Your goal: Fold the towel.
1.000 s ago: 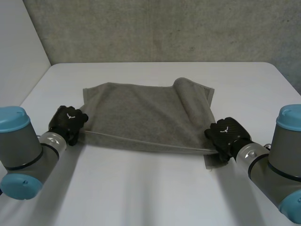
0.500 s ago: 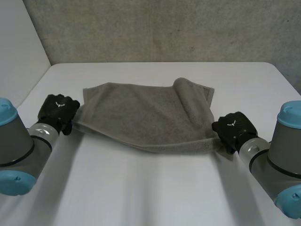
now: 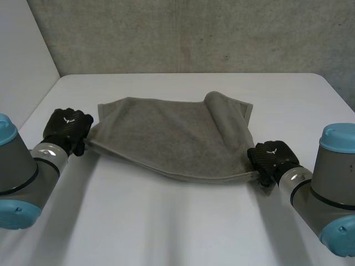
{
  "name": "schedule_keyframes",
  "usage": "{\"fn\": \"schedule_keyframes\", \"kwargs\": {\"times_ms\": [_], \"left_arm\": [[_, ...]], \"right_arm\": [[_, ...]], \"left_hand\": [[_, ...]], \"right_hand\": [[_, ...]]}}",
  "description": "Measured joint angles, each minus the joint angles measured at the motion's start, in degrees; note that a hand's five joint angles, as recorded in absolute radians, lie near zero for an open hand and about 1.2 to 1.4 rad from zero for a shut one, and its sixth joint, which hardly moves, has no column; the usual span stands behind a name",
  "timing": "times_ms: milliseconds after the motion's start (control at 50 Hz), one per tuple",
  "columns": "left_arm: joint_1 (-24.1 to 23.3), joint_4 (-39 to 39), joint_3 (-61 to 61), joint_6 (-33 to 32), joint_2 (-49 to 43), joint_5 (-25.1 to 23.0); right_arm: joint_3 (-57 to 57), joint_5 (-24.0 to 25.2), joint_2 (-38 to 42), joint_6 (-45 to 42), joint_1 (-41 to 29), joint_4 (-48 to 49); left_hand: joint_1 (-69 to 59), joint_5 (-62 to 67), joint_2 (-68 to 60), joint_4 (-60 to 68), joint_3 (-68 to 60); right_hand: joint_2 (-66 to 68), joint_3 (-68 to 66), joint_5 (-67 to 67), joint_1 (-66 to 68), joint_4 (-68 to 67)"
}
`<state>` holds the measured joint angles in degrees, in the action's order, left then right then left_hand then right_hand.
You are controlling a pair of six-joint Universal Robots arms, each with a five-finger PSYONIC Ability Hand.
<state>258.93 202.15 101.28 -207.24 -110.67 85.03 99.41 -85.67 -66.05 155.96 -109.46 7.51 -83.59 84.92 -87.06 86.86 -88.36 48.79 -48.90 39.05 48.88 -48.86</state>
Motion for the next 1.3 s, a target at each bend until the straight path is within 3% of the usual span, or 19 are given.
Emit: {"fn": "schedule_keyframes", "kwargs": {"times_ms": [60,100,240,400,560,720,1020,1120,1180,1300], "left_arm": [[0.16,-0.01,-0.02,-0.01,0.01,-0.02],[0.25,-0.07,-0.03,-0.03,0.12,-0.03],[0.24,-1.22,-0.42,0.18,4.24,-0.04],[0.08,-4.36,-3.48,4.37,17.52,0.17],[0.21,-13.18,-12.29,8.91,28.86,0.15],[0.3,-20.9,-20.87,8.75,24.41,0.24],[-1.52,-21.84,-31.88,1.51,0.1,0.43],[-2.42,-20.36,-40.04,0.17,-4.49,1.07],[-3.28,-17.04,-44.8,2.11,-4.95,2.08],[-3.57,-5.23,-46.75,14.24,3.0,3.26]], "right_arm": [[-0.03,-0.15,0.02,-0.16,0.01,0.14],[-0.12,-0.5,-0.26,-0.34,0.05,0.6],[-1.56,-2.24,-7.43,-1.71,0.59,2.21],[-8.25,-1.8,-23.23,-7.19,1.59,-0.48],[-24.75,3.04,-30.56,-13.91,4.21,-16.43],[-38.52,7.12,-25.34,-16.54,8.36,-27.58],[-41.92,6.47,-4.86,-17.5,3.29,-24.9],[-46.76,3.86,0.32,-19.08,1.57,-18.28],[-49.86,1.04,1.25,-19.1,0.73,-9.56],[-49.17,-2.0,-4.04,-15.86,-0.4,8.35]], "left_hand": [[0.0,0.0,0.0,0.0,0.0],[0.0,0.0,0.0,0.0,0.0],[0.0,0.0,0.0,0.0,-0.13],[0.0,0.0,0.0,0.0,-0.22],[0.0,0.0,-0.01,0.0,-0.26],[0.0,0.0,-0.01,0.0,-0.27],[0.0,0.73,-0.01,0.0,-0.3],[0.0,0.73,-0.01,0.49,-0.32],[0.0,0.73,-0.01,0.49,-0.33],[0.0,0.73,-0.01,0.49,-0.35]], "right_hand": [[11.57,-11.22,11.25,12.36,-11.31],[26.78,-26.3,26.41,26.83,-26.15],[27.45,-28.19,27.84,27.61,-28.14],[27.94,-28.24,27.83,27.62,-28.14],[27.95,-28.25,27.84,27.62,-28.14],[28.44,-28.28,27.84,27.62,-28.14],[28.5,-28.5,28.35,27.62,-28.14],[28.55,-28.5,28.35,27.62,-28.14],[28.76,-28.51,28.35,27.62,-28.14],[28.76,-28.57,28.36,27.62,-28.14]]}}
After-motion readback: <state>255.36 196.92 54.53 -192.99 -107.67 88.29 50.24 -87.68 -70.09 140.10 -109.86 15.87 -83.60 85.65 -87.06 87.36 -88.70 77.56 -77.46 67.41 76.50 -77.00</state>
